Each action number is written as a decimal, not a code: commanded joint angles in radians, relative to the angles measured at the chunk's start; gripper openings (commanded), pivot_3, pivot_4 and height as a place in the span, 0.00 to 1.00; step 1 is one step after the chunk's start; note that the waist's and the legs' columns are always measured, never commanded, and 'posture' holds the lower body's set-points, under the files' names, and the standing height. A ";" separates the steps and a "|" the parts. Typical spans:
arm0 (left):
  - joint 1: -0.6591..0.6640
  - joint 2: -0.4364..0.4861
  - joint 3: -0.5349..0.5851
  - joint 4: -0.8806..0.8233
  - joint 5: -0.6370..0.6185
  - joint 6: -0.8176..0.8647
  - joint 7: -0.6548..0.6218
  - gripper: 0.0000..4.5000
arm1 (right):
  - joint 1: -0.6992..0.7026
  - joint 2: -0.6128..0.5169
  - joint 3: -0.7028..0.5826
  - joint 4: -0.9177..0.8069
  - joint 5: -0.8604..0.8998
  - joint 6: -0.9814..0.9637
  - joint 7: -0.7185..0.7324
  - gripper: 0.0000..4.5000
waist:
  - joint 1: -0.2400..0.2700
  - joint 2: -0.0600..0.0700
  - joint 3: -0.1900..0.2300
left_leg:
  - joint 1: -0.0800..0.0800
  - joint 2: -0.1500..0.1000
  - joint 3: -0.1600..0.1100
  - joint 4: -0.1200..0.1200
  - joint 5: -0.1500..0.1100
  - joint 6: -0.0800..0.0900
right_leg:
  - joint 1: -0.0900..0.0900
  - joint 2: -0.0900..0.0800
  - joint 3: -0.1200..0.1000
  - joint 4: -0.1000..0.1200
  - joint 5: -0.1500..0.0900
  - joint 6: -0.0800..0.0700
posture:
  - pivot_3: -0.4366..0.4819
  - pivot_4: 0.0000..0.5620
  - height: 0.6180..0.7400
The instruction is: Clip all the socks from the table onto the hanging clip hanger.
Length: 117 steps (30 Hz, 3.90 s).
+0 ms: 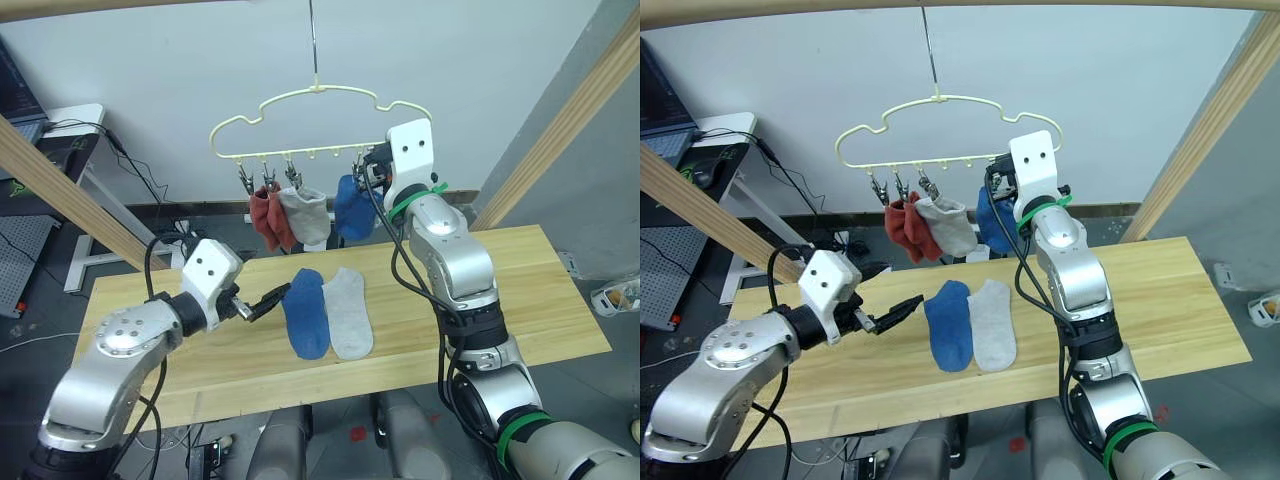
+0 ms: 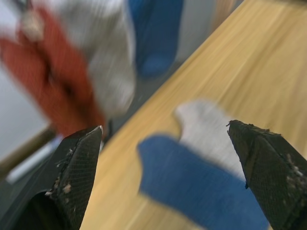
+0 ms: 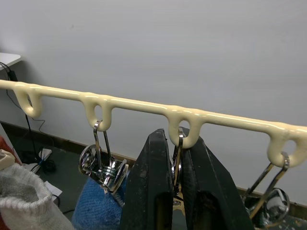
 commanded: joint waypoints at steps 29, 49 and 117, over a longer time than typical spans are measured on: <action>-0.232 -0.414 -0.153 0.569 0.199 0.049 0.152 0.62 | -0.017 -0.004 0.013 -0.216 0.001 0.171 0.014 0.00 | -0.038 0.005 0.031 | 0.000 0.000 0.001 -0.001 0.000 0.000 | 0.001 0.000 0.000 -0.003 -0.003 0.005 | 0.21 0.73 1.00; -0.131 -0.330 -0.098 0.160 0.067 -0.078 -0.046 0.00 | -0.038 0.005 0.002 -0.190 0.008 0.156 0.013 0.00 | -0.047 0.006 0.036 | -0.002 0.001 0.001 -0.009 0.000 0.000 | 0.000 -0.001 -0.001 -0.015 0.000 0.001 | 0.24 0.68 1.00; -0.517 -0.538 -0.343 0.666 0.677 -0.808 0.331 0.00 | -0.062 0.003 -0.011 -0.276 0.076 0.302 0.022 0.00 | -0.052 0.006 0.036 | -0.002 0.000 0.001 -0.013 0.000 0.001 | -0.001 -0.001 -0.002 -0.014 0.000 0.001 | 0.21 0.60 1.00</action>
